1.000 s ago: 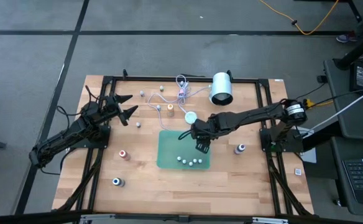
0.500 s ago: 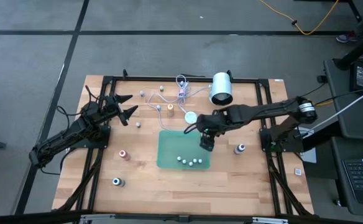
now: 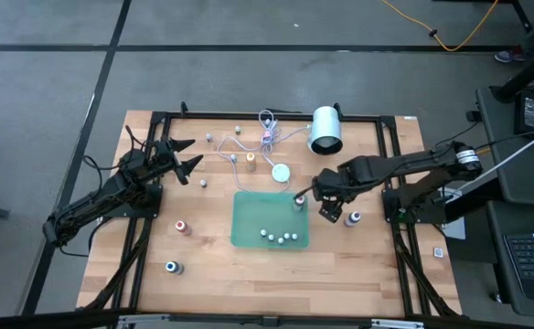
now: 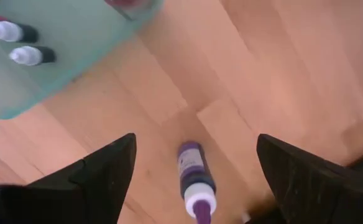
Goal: Pick & Place food coloring
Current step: Put the big purple food coloring bottle into the bin
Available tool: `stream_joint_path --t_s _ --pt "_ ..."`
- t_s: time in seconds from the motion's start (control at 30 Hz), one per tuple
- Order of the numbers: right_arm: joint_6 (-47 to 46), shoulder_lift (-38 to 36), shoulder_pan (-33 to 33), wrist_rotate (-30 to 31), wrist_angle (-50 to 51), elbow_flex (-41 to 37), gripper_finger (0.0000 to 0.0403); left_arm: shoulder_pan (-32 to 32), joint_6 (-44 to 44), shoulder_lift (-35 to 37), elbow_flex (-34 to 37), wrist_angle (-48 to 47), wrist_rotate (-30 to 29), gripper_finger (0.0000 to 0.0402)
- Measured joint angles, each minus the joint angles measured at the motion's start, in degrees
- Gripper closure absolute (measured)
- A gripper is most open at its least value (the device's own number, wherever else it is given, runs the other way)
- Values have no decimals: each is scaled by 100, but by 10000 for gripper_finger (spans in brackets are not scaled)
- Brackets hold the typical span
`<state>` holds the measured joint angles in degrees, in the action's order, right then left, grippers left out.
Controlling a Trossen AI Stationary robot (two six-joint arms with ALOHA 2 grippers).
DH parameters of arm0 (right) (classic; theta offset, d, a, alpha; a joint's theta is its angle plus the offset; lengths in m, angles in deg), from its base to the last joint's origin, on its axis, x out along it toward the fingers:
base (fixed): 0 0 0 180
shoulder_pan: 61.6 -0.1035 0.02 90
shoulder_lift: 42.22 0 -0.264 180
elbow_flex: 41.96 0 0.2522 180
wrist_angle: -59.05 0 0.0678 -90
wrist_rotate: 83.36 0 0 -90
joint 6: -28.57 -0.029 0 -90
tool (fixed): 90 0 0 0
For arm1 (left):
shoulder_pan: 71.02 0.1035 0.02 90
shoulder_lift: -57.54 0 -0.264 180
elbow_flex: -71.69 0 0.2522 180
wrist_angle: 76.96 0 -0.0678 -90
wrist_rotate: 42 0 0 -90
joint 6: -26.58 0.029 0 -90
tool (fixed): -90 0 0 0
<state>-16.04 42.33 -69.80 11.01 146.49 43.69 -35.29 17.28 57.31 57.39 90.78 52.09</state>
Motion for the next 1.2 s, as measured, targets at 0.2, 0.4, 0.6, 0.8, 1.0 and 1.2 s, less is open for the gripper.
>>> stream_joint_path --t_s 0.2,0.4,0.6,0.8,1.0,1.2 --pt "-752 -398 -188 -35 -12 -698 69 0 0 1 2 0 1 68" --pt "-1285 -770 -384 -241 -119 -1320 69 1 0 0 2 2 -1 68" --pt "-1549 -991 -487 -557 -560 -1815 69 0 0 1 0 2 -1 68" --pt "-1764 -1014 -616 -765 -1041 -2139 69 0 0 1 0 -1 -1 68" --pt "-1969 -1013 -702 -768 -1317 -2248 94 1 0 1 1 -1 1 68" --pt "-1992 -1014 -701 -913 -1323 -2250 168 -1 0 -2 0 -1 -1 68"
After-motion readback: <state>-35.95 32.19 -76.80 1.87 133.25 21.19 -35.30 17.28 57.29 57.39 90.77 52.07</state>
